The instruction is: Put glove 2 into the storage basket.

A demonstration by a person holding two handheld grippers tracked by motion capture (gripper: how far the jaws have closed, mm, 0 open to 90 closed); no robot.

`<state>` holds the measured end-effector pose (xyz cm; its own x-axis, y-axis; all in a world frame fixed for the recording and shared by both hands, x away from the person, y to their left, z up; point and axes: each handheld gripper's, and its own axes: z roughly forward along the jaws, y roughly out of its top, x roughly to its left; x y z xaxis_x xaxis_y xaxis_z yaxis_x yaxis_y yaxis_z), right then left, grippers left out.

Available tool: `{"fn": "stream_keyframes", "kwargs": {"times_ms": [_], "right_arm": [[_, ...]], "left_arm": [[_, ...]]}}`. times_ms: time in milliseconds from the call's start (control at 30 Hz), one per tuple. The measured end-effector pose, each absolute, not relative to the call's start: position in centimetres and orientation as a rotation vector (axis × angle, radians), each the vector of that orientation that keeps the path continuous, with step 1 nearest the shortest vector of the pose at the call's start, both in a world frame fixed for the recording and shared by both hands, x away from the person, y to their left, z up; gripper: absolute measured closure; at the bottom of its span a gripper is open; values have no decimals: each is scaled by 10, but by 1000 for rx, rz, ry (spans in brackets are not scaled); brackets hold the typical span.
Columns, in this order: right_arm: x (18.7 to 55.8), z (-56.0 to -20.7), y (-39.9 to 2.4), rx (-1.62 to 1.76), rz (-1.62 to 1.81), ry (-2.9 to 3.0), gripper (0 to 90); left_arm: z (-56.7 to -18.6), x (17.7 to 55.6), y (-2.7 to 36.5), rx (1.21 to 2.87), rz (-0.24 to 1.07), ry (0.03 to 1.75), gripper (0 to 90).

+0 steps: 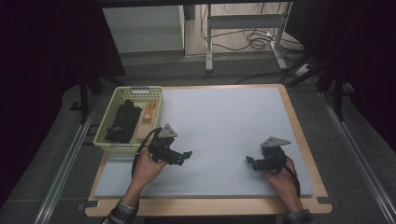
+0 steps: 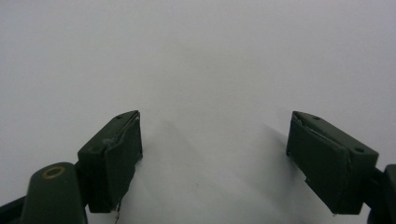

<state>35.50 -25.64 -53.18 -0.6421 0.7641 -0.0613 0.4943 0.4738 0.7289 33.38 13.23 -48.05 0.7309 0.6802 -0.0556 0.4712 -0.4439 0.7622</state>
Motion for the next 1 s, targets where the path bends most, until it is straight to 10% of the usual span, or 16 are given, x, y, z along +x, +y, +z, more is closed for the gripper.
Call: {"fn": "stream_keyframes", "kwargs": {"times_ms": [1000], "right_arm": [[355, -532, -256, 1055, 979, 2346, 180]], "left_arm": [[-529, 329, 96, 2193, 261, 805, 2]]}}
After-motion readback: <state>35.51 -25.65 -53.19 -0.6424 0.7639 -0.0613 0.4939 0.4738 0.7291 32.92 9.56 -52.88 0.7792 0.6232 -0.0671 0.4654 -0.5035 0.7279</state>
